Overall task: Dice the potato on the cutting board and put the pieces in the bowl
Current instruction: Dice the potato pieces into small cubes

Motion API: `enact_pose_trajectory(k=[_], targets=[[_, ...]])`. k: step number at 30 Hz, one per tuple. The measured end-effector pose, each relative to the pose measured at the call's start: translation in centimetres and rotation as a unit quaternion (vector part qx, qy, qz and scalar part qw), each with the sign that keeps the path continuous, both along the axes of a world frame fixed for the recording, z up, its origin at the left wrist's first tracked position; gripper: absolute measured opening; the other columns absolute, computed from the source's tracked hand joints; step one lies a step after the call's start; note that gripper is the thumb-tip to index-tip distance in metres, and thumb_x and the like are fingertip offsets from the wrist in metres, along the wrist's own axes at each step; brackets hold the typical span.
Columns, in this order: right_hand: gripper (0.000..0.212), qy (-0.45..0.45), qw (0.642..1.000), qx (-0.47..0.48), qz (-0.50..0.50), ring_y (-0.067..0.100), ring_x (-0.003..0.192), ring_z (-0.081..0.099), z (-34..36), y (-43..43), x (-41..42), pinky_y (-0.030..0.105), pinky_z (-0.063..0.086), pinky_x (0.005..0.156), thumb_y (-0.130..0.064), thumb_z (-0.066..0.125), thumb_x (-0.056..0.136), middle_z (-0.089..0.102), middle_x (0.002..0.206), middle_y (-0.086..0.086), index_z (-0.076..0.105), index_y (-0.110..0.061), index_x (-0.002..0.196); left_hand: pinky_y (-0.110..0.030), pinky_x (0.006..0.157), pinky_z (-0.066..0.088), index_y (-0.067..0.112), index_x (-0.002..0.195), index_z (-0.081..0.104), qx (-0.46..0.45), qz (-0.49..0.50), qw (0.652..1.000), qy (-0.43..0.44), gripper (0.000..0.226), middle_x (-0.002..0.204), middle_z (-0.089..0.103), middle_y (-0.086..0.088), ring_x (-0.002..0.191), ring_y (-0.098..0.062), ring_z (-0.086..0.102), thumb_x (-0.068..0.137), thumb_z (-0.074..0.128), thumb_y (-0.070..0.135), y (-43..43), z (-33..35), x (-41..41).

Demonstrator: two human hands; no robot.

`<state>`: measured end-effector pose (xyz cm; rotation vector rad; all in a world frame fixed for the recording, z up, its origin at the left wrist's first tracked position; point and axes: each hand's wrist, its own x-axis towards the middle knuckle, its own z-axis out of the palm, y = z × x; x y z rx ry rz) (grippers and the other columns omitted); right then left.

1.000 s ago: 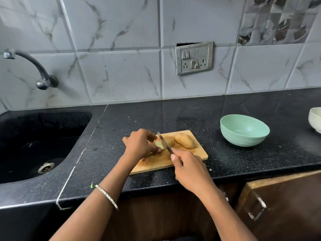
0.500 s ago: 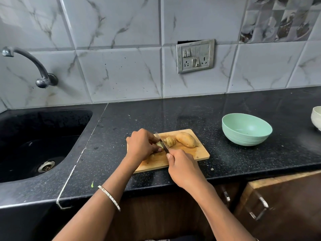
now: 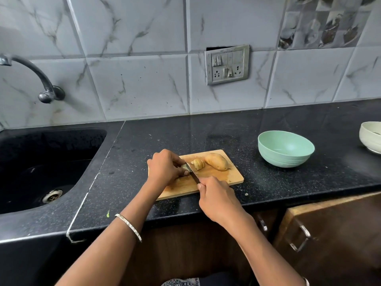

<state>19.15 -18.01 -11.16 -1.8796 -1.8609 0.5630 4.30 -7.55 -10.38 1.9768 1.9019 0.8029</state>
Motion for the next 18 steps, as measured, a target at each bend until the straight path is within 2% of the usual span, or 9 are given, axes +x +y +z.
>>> enact_pose_trajectory(k=[8,12,15,18], targets=[[0.026,-0.029,0.999,-0.017,0.009,0.017,0.071,0.054,2.2,-1.6,2.8,0.031,0.034,0.052,-0.038,0.038,0.106,0.058,0.083,-0.001,0.054,-0.027,0.088,-0.043,0.099,0.042,0.032,0.100,0.075,-0.002,-0.008,1.000,-0.004,0.039,0.090,0.075,0.011,0.102,-0.013,0.066,0.065,0.088,0.043,-0.2,0.1,-0.2],[0.027,-0.015,1.000,0.024,0.007,0.022,0.078,0.056,2.3,-1.4,1.8,0.035,0.036,0.055,-0.037,0.038,0.106,0.059,0.082,-0.001,0.051,-0.027,0.085,-0.043,0.099,0.042,0.031,0.099,0.072,0.003,-0.004,0.999,-0.042,0.046,0.087,0.075,0.012,0.101,-0.009,0.067,0.059,0.091,0.043,-0.4,-0.3,-0.5],[0.026,0.000,1.000,0.019,0.015,0.022,0.080,0.058,1.6,-0.8,1.0,0.032,0.035,0.055,-0.036,0.038,0.106,0.060,0.086,0.000,0.049,-0.028,0.084,-0.045,0.099,0.043,0.031,0.092,0.071,0.012,0.003,0.999,-0.050,0.039,0.086,0.075,0.013,0.098,-0.009,0.068,0.060,0.091,0.041,-0.5,-0.4,-0.8],[0.023,0.007,1.000,0.020,0.014,0.024,0.088,0.060,1.1,-0.4,0.6,0.036,0.040,0.063,-0.037,0.038,0.106,0.062,0.094,0.002,0.057,-0.027,0.098,-0.046,0.098,0.044,0.032,0.091,0.073,0.012,0.003,0.999,-0.049,0.035,0.085,0.074,0.014,0.096,-0.009,0.068,0.062,0.091,0.040,-0.3,-0.6,-1.0]])
